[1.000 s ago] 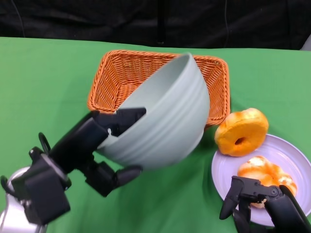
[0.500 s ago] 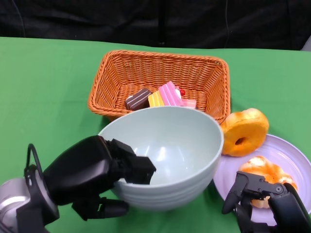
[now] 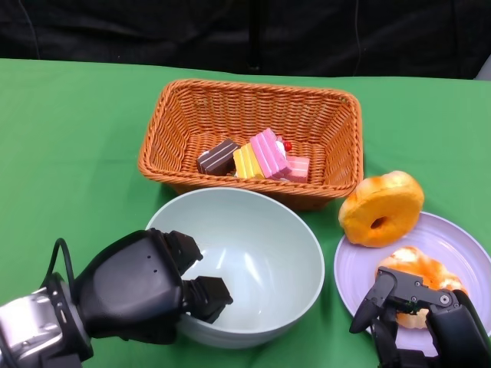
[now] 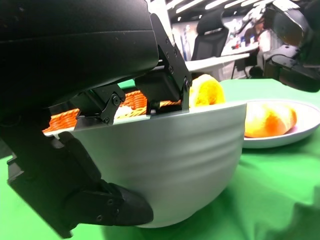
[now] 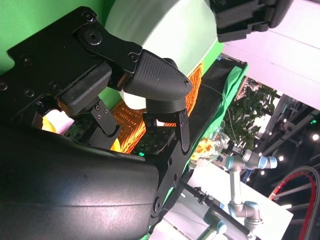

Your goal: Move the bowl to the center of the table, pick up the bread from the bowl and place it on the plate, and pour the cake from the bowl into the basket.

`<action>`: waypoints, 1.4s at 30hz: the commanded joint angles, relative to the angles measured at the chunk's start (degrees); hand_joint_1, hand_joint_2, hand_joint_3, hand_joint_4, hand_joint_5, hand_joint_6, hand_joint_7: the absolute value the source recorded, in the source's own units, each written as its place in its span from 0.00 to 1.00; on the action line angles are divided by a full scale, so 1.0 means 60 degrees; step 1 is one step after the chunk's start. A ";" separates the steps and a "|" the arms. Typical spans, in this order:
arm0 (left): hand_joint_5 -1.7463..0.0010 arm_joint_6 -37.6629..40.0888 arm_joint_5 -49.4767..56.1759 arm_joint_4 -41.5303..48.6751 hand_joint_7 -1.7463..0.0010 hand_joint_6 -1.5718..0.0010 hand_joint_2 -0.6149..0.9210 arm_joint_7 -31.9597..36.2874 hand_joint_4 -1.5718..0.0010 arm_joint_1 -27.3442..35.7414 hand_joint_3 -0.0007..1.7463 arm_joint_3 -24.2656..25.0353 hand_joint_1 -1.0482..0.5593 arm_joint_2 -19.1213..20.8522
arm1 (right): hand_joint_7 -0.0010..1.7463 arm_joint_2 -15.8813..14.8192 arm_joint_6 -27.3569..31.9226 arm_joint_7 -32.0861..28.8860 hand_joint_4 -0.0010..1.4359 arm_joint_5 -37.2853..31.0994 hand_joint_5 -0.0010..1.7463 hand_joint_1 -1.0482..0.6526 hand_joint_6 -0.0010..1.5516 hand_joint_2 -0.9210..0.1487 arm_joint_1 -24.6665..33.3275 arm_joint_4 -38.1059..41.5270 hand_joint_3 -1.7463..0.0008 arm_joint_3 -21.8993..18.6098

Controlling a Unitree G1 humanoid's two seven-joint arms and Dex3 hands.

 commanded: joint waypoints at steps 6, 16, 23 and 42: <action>0.00 0.1536 0.1052 0.0500 0.49 0.34 0.91 0.1976 0.37 -0.0399 0.04 -0.1517 0.39 0.0968 | 0.81 0.0082 -0.0211 -0.0223 0.68 0.0010 0.98 0.17 0.55 0.32 0.0123 -0.0216 0.33 -0.0092; 0.15 0.2183 -0.0701 0.0204 0.76 0.32 0.93 -0.0205 0.46 -0.0156 0.01 -0.2321 0.44 0.1315 | 0.78 0.0100 -0.0304 0.0006 0.68 0.0424 0.96 0.16 0.56 0.34 0.0150 -0.0344 0.32 0.0057; 0.50 0.2412 -0.3382 -0.0628 0.94 0.50 1.00 -0.3559 0.62 0.0123 0.04 -0.2234 0.41 0.1739 | 0.77 0.0117 -0.0365 0.0188 0.68 0.0563 0.94 0.16 0.57 0.37 0.0042 -0.0304 0.29 0.0169; 0.74 0.3263 -0.7083 -0.2885 0.98 0.72 1.00 -0.6211 0.79 0.1429 0.20 -0.0524 0.15 0.1747 | 0.77 0.0012 -0.0120 0.0497 0.65 0.0618 0.95 0.16 0.59 0.40 -0.0134 -0.0476 0.26 0.0159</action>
